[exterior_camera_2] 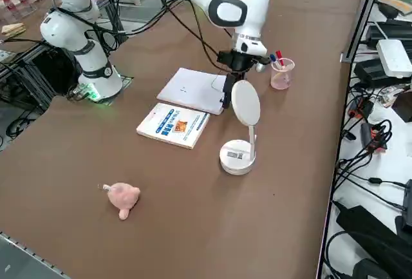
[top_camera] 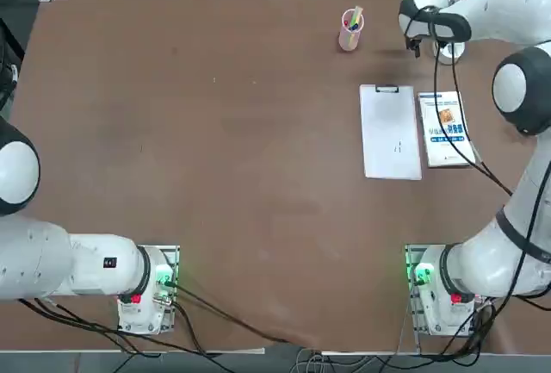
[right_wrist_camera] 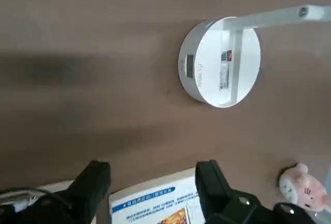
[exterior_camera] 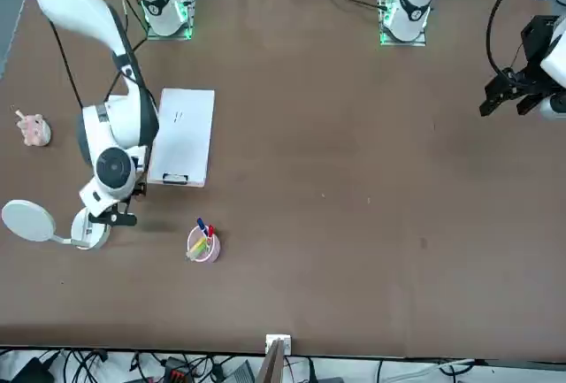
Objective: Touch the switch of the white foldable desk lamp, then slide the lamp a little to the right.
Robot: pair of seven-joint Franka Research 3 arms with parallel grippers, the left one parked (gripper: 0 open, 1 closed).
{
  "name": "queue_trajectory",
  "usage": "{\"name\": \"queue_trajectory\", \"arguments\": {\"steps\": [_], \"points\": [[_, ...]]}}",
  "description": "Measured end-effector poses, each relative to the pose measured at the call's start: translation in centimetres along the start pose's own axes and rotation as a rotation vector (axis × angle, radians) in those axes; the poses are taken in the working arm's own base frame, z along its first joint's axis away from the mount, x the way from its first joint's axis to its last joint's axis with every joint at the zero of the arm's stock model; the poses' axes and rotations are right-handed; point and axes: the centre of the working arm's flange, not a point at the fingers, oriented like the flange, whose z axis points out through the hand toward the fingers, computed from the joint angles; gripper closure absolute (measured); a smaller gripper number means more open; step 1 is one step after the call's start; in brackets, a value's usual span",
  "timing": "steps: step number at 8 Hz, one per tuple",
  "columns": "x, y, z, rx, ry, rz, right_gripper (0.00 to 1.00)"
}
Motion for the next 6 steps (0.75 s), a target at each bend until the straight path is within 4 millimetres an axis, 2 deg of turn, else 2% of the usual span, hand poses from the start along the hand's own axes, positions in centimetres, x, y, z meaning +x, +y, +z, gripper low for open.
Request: {"name": "queue_trajectory", "arguments": {"steps": [4,6], "points": [[0.3,0.4,0.8,-0.064,0.027,0.017,0.00],[0.9,1.3,3.2,-0.067,0.038,0.018,0.00]]}}
